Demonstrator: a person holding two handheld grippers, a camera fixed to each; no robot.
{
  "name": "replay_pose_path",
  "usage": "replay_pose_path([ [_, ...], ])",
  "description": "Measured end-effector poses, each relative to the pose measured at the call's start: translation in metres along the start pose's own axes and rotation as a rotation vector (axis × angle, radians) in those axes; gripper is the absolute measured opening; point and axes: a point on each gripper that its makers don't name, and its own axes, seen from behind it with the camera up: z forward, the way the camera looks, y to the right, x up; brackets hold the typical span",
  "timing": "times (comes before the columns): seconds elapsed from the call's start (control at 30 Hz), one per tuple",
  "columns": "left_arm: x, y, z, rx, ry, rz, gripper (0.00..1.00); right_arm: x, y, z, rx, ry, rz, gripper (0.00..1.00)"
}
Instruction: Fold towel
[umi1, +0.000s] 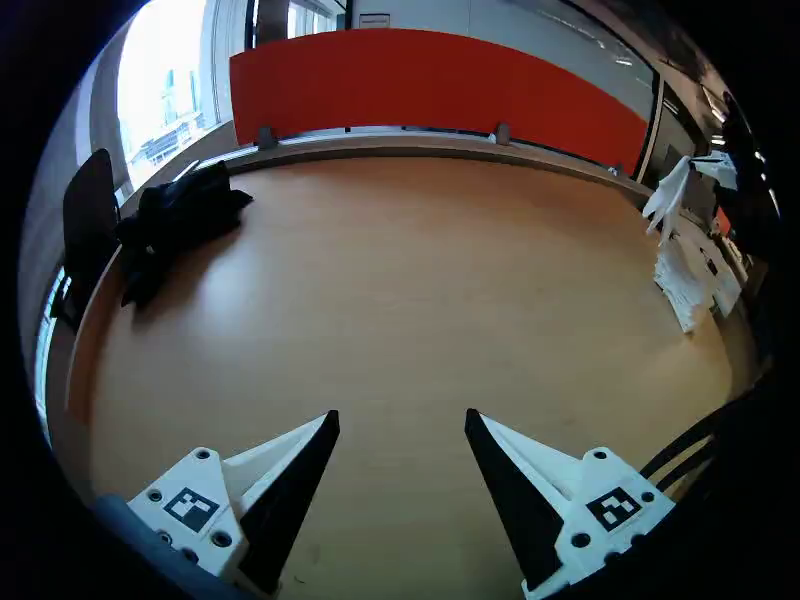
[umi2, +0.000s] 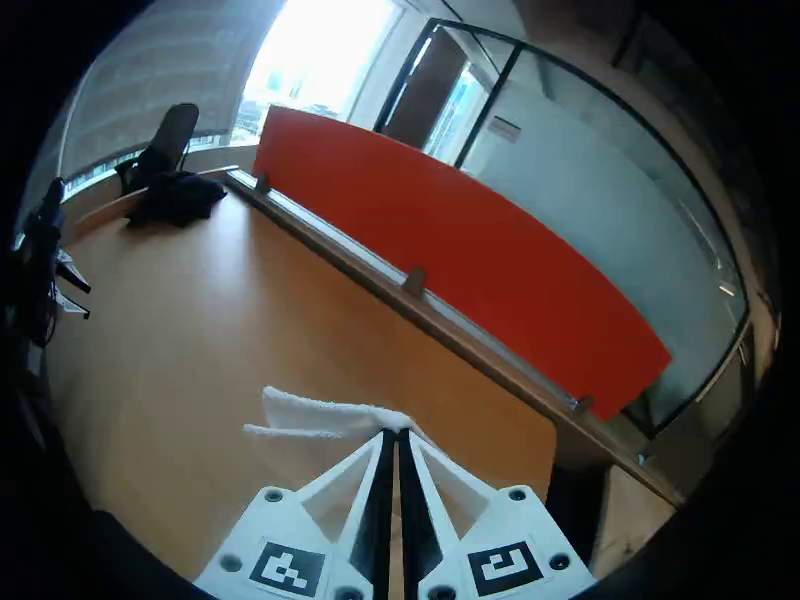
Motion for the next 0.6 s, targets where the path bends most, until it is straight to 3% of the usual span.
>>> replay_pose_path([
  [0.37,0.003,0.002,0.003,0.006,-0.004,0.000,0.93,-0.009,0.045,-0.001,-0.052,-0.028,0.005,0.04],
  [0.6,0.006,0.004,0.005,0.005,-0.006,0.004,0.93,-0.014,0.058,-0.003,-0.066,-0.043,0.010,0.04],
])
